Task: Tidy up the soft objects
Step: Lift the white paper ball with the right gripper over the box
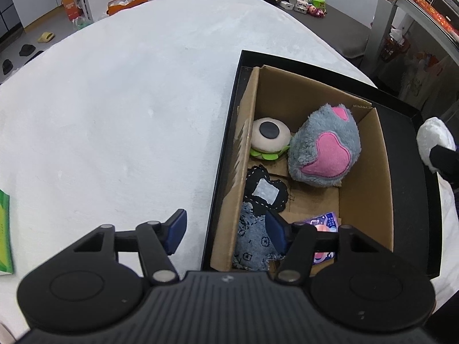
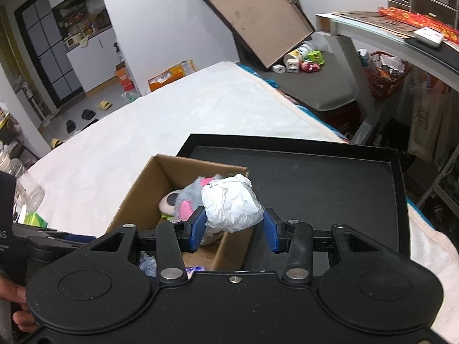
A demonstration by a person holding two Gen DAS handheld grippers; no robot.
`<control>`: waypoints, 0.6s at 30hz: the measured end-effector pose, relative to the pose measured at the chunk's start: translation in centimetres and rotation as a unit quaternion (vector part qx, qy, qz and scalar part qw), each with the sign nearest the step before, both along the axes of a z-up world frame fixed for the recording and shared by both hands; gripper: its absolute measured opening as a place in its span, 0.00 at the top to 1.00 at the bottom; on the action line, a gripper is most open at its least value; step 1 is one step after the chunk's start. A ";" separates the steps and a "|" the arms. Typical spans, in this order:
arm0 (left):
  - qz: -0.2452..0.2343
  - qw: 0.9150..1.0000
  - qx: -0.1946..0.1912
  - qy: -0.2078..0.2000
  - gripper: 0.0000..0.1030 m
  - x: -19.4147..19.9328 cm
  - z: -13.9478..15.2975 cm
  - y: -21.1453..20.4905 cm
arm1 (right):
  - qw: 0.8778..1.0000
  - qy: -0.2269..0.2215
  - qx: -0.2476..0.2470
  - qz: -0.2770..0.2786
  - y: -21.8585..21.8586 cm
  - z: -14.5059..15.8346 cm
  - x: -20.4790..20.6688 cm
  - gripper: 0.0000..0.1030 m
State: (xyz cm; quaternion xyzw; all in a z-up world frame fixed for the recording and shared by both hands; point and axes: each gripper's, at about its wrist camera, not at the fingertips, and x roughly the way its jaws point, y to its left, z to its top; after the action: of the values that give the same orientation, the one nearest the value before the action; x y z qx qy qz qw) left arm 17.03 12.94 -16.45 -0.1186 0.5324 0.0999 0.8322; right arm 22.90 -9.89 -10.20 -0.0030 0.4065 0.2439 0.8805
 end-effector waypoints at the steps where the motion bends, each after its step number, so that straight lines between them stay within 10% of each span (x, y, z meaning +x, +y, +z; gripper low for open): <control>1: -0.001 1.000 -0.003 0.000 0.45 0.0 -0.1 0.0 | 1.000 0.002 -0.002 0.003 0.4 0.0 -0.1 0.59; 18: -0.005 0.999 -0.041 -0.006 0.78 -0.7 -2.1 0.8 | 0.998 0.042 -0.033 0.034 4.3 -1.6 -2.0 0.59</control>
State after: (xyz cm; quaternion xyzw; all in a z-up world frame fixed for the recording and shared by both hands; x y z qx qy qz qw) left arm 16.32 13.76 -18.59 -0.1502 0.5313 0.0728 0.8306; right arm 20.91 -5.61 -11.79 -0.0357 0.4511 0.2594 0.8532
